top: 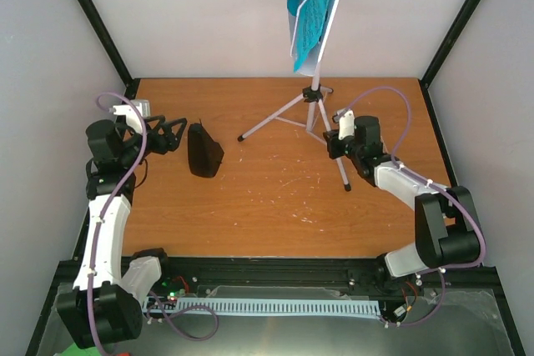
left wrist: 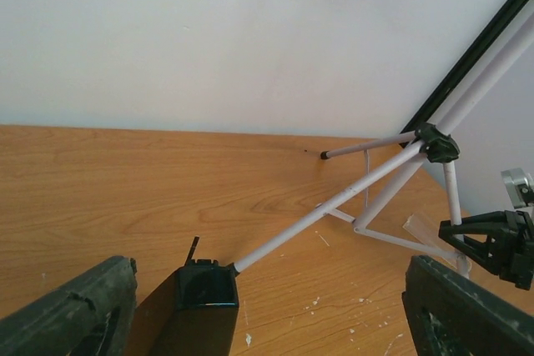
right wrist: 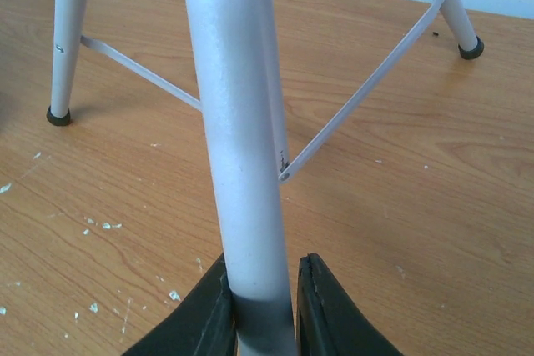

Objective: Pack up the instrument practice props

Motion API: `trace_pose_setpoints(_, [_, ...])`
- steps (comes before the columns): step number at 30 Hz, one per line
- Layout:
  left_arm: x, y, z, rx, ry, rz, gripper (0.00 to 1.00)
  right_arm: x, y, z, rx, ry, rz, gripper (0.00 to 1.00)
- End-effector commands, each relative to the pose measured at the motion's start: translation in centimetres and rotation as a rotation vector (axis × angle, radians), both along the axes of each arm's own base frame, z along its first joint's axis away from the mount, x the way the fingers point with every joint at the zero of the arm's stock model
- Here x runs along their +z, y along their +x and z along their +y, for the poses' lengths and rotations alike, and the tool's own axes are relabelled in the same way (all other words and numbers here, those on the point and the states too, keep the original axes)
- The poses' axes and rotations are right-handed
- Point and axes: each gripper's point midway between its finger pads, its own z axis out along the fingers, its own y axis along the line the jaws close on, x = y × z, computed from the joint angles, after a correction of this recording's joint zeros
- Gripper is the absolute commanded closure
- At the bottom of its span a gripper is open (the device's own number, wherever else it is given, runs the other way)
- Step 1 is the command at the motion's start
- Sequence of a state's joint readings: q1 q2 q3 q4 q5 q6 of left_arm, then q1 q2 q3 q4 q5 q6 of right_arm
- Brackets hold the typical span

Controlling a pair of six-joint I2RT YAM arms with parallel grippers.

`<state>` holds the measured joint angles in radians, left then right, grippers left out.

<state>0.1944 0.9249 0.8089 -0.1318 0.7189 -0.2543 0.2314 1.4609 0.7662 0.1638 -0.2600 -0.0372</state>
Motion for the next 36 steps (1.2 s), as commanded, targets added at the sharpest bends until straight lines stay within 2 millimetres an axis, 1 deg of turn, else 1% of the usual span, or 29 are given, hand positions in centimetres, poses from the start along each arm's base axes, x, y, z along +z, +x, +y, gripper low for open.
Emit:
trace_pose_setpoints(1, [0.5,-0.3,-0.7,-0.051,0.021,-0.048,0.12,2.6,1.5,0.5,-0.108,0.106,-0.078,0.97])
trace_pose_setpoints(3, [0.5,-0.3,-0.8,-0.057,0.022,-0.047,0.12,2.3,1.6,1.1,-0.127,0.123,-0.072,0.97])
trace_pose_setpoints(6, [0.3,-0.1,-1.1,-0.085,0.020,-0.046,0.12,1.7,2.4,1.6,-0.157,0.126,-0.055,0.97])
trace_pose_setpoints(9, [-0.4,0.1,-1.3,-0.112,0.026,-0.032,0.11,1.7,3.3,1.8,-0.172,0.130,-0.052,0.97])
trace_pose_setpoints(10, [-0.7,0.1,-1.5,-0.124,0.030,-0.031,0.11,1.8,3.5,1.9,-0.173,0.133,-0.054,0.95])
trace_pose_setpoints(11, [-0.8,0.0,-1.7,-0.142,0.033,-0.036,0.11,2.0,3.5,2.0,-0.169,0.139,-0.057,0.89])
trace_pose_setpoints(12, [-1.1,-0.2,-2.0,-0.164,0.034,-0.040,0.11,2.3,3.4,2.0,-0.167,0.144,-0.061,0.77])
trace_pose_setpoints(13, [-1.2,-0.3,-2.3,-0.187,0.036,-0.045,0.10,2.6,3.3,2.0,-0.166,0.152,-0.066,0.59])
trace_pose_setpoints(15, [-1.7,0.0,-2.5,-0.202,0.051,-0.042,0.09,3.2,2.8,2.0,-0.162,0.166,-0.068,0.31])
trace_pose_setpoints(16, [-2.1,0.3,-2.5,-0.195,0.063,-0.032,0.08,3.5,2.5,2.0,-0.159,0.172,-0.064,0.20])
trace_pose_setpoints(17, [-2.7,1.0,-2.2,-0.173,0.078,-0.014,0.08,3.8,2.1,1.9,-0.160,0.179,-0.057,0.13])
trace_pose_setpoints(20, [-4.2,2.9,-1.5,-0.132,0.115,0.059,0.09,5.3,0.5,1.3,-0.170,0.206,-0.076,0.01])
trace_pose_setpoints(21, [-5.1,3.3,-1.4,-0.124,0.120,0.105,0.10,5.6,-0.2,1.0,-0.173,0.211,-0.084,0.00])
trace_pose_setpoints(23, [-6.2,4.4,-1.0,-0.111,0.128,0.147,0.12,6.6,-1.6,0.5,-0.177,0.221,-0.099,0.00])
trace_pose_setpoints(26, [-8.0,5.5,-1.2,-0.141,0.111,0.199,0.24,7.7,-3.7,0.3,-0.161,0.257,-0.100,0.00])
trace_pose_setpoints(28, [-8.5,5.5,-1.9,-0.193,0.085,0.219,0.28,8.4,-5.1,0.4,-0.134,0.296,-0.108,0.00])
trace_pose_setpoints(30, [-8.4,5.2,-2.5,-0.226,0.066,0.197,0.28,9.1,-6.2,0.5,-0.113,0.320,-0.116,0.00])
trace_pose_setpoints(32, [-8.6,4.9,-3.0,-0.245,0.063,0.195,0.25,9.4,-7.0,0.4,-0.102,0.324,-0.121,0.00])
trace_pose_setpoints(34, [-8.9,4.9,-3.1,-0.239,0.075,0.199,0.21,9.7,-7.6,0.3,-0.096,0.323,-0.125,0.00])
trace_pose_setpoints(36, [-9.1,5.2,-3.2,-0.224,0.093,0.202,0.20,10.0,-8.1,0.2,-0.089,0.329,-0.129,0.00])
